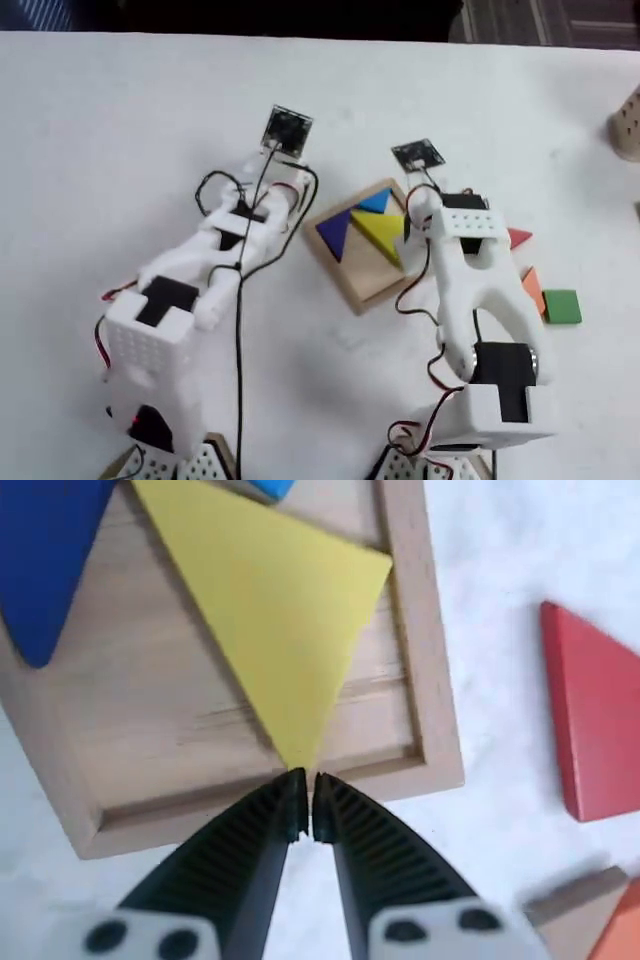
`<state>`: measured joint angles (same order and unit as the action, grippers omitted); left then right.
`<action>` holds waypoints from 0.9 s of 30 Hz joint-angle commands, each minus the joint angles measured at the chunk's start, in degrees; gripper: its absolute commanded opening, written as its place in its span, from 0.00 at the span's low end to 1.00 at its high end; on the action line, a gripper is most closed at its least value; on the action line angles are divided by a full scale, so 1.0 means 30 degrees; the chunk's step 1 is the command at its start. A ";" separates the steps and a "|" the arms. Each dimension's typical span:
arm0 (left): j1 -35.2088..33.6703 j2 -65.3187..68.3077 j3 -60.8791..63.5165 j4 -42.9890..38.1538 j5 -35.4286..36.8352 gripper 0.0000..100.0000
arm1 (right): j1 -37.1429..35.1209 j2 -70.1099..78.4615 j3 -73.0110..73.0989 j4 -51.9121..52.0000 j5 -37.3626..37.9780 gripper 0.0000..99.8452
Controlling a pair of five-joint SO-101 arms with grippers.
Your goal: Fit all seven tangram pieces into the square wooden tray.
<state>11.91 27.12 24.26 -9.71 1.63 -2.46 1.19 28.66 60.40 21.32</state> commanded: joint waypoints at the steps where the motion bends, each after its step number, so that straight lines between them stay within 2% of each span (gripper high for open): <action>1: -0.0190 -0.0337 -0.0440 -0.0498 -0.0176 0.02 | -0.1187 -0.1421 -0.0264 0.0571 -0.0381 0.02; 5: -0.0190 -0.0337 -0.0440 -0.0498 -0.0176 0.02 | -0.1949 -0.1070 0.0762 -0.0659 -0.0264 0.02; 9: -0.0190 -0.0337 -0.0410 -0.0498 -0.0176 0.02 | -0.0366 0.0571 0.0205 -0.1890 0.0000 0.02; 17: -0.0278 -0.0337 -0.0410 -0.0469 -0.0176 0.02 | 0.1451 0.4352 -0.4278 0.0161 0.0440 0.02; 27: -0.0278 -0.0366 -0.0410 -0.0440 -0.0176 0.02 | 0.1626 0.4469 -0.6066 -0.0278 0.0205 0.02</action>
<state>11.82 27.12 24.26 -9.71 1.63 1.85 16.04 13.89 61.10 21.93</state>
